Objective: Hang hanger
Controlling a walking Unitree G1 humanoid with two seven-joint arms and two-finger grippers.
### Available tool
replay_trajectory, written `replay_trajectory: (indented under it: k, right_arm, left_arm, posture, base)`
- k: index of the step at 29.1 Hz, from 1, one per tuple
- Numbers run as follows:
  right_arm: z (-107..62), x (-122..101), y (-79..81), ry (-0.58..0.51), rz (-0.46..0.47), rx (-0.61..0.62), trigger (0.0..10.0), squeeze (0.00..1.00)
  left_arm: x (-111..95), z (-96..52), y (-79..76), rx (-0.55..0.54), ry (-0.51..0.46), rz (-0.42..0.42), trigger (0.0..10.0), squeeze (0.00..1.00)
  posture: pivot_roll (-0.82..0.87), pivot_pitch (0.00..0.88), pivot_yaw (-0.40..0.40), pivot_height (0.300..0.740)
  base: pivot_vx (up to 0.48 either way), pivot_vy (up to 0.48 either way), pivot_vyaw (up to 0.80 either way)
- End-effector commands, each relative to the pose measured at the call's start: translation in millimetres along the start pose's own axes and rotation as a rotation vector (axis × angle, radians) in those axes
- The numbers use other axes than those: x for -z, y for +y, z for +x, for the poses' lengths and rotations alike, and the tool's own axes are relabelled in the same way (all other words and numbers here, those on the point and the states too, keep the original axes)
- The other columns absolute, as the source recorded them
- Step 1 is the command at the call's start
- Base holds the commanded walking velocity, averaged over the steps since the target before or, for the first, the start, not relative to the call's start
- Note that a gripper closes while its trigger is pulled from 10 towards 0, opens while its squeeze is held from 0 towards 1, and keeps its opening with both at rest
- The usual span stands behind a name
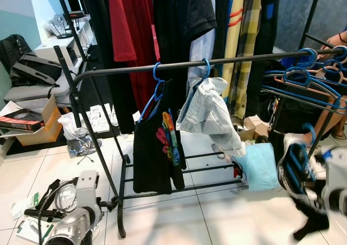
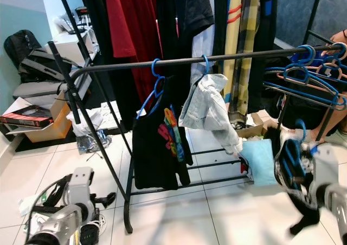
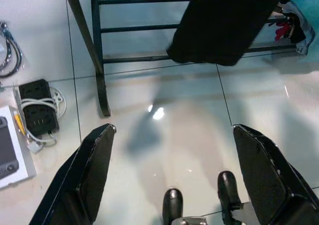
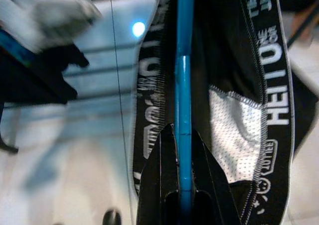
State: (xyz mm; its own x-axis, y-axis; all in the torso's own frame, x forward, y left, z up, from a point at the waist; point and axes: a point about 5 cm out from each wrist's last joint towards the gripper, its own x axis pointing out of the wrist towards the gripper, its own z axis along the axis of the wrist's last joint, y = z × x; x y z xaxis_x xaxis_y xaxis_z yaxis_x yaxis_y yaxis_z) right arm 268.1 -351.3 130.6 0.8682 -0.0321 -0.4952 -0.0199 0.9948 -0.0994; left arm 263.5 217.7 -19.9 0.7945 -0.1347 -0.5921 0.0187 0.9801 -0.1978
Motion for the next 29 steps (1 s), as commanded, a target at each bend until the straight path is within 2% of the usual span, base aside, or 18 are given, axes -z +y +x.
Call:
replay_trajectory:
  k: [1,2,3,4,7,16,18,23,25,29]
  right_arm:
    - [1.8,-16,10.9,-0.070,-0.024,-0.070,10.0,0.00]
    - [1.8,-16,10.9,-0.070,-0.024,-0.070,10.0,0.00]
    - [3.4,-30,24.1,-0.135,-0.066,-0.146,10.0,0.00]
    - [4.6,-34,28.6,-0.151,-0.095,-0.164,10.0,0.00]
    - [7.9,-41,36.2,-0.186,-0.120,-0.192,10.0,0.00]
    - [12.7,-51,42.7,-0.230,-0.113,-0.184,10.0,0.00]
    - [12.9,-53,41.8,-0.232,-0.101,-0.171,10.0,0.00]
    - [11.8,-57,44.5,-0.227,-0.136,-0.191,10.0,0.00]
    - [12.0,-57,45.0,-0.225,-0.144,-0.194,10.0,0.00]
    - [13.0,-61,47.3,-0.225,-0.159,-0.202,10.0,0.00]
  left_arm:
    - [3,-0.4,2.0,-0.015,0.006,-0.013,10.0,0.00]
    - [3,-0.4,2.0,-0.015,0.006,-0.013,10.0,0.00]
    - [4,0.4,0.5,-0.016,0.005,-0.028,10.0,0.00]
    - [4,0.8,-0.2,-0.017,0.005,-0.032,10.0,0.00]
    - [5,1.6,-1.6,-0.019,0.005,-0.041,10.0,0.00]
    - [8,2.4,-4.3,-0.013,0.011,-0.042,10.0,0.00]
    - [12,2.4,-6.1,-0.022,0.021,-0.046,10.0,0.00]
    - [26,3.1,-15.3,-0.051,0.039,-0.054,10.0,0.00]
    - [27,3.5,-17.0,-0.047,0.036,-0.059,10.0,0.00]
    - [23,8.8,-30.0,-0.025,0.029,-0.066,10.0,0.00]
  posture:
    - [-0.11,0.000,0.063,0.740]
    - [-0.11,0.000,0.063,0.740]
    - [-0.11,0.000,0.063,0.740]
    - [-0.11,0.000,0.063,0.740]
    - [-0.11,0.000,0.056,0.740]
    - [-0.11,0.000,0.055,0.740]
    - [-0.11,0.000,0.054,0.740]
    - [-0.11,0.000,0.052,0.740]
    - [-0.11,0.000,0.052,0.740]
    - [-0.12,0.000,0.049,0.740]
  base:
    - [0.000,-0.435,0.00]
    - [0.000,-0.435,0.00]
    - [0.000,-0.439,0.00]
    - [0.000,-0.435,0.00]
    - [0.000,-0.435,0.00]
    - [0.000,-0.435,0.67]
    - [0.000,-0.304,0.00]
    - [0.000,0.000,0.00]
    - [0.000,0.000,0.00]
    - [0.200,0.000,0.00]
